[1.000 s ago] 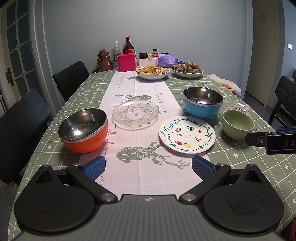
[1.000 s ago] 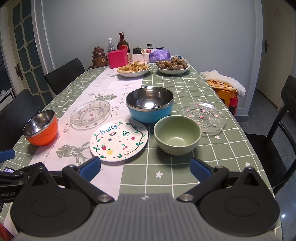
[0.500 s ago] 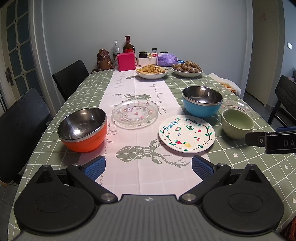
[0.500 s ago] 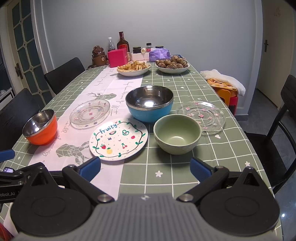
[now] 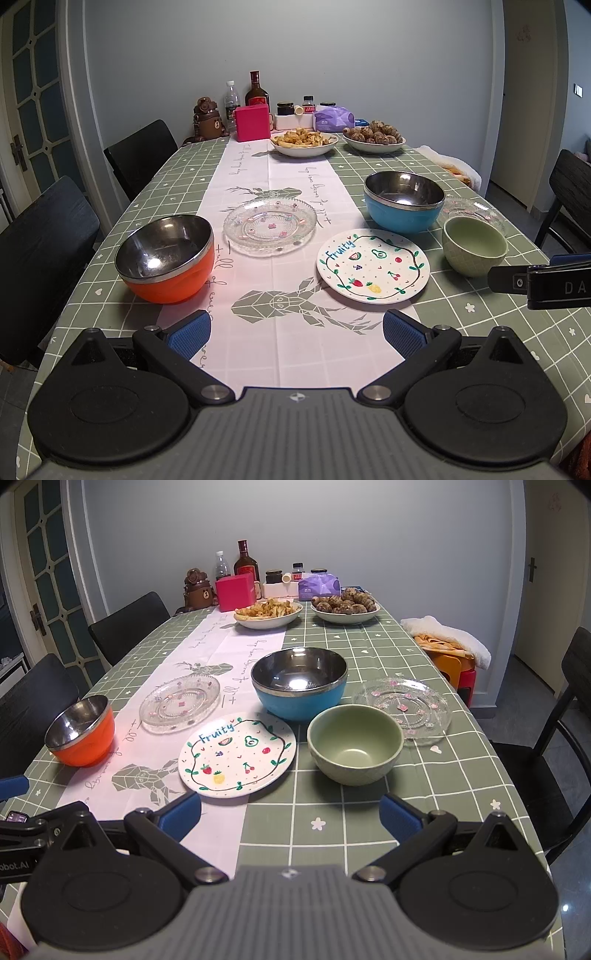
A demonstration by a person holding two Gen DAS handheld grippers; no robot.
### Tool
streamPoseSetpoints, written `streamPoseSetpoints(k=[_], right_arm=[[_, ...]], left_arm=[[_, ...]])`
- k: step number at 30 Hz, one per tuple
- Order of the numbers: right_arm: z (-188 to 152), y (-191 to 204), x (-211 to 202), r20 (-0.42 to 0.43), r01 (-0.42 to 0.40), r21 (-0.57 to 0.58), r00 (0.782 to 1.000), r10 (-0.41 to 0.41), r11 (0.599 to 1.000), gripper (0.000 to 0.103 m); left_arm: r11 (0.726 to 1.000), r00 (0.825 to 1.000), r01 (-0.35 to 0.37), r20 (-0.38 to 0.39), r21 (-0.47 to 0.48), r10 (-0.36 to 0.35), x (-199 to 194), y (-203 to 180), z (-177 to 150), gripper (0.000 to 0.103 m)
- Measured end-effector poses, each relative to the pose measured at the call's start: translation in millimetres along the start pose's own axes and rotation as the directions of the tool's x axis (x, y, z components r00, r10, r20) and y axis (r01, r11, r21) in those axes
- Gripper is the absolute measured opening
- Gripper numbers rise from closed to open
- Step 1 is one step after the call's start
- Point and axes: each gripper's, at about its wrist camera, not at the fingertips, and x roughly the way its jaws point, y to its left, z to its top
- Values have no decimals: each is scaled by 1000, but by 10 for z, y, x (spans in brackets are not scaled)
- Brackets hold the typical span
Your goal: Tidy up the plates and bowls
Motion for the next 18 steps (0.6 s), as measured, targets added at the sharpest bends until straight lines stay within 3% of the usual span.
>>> streamPoseSetpoints(k=[18], right_arm=[[4, 13, 25, -5, -18, -26, 1000, 18, 1000, 101]], left_arm=[[1000, 1000, 15, 2, -11, -15, -8, 16, -4, 103]])
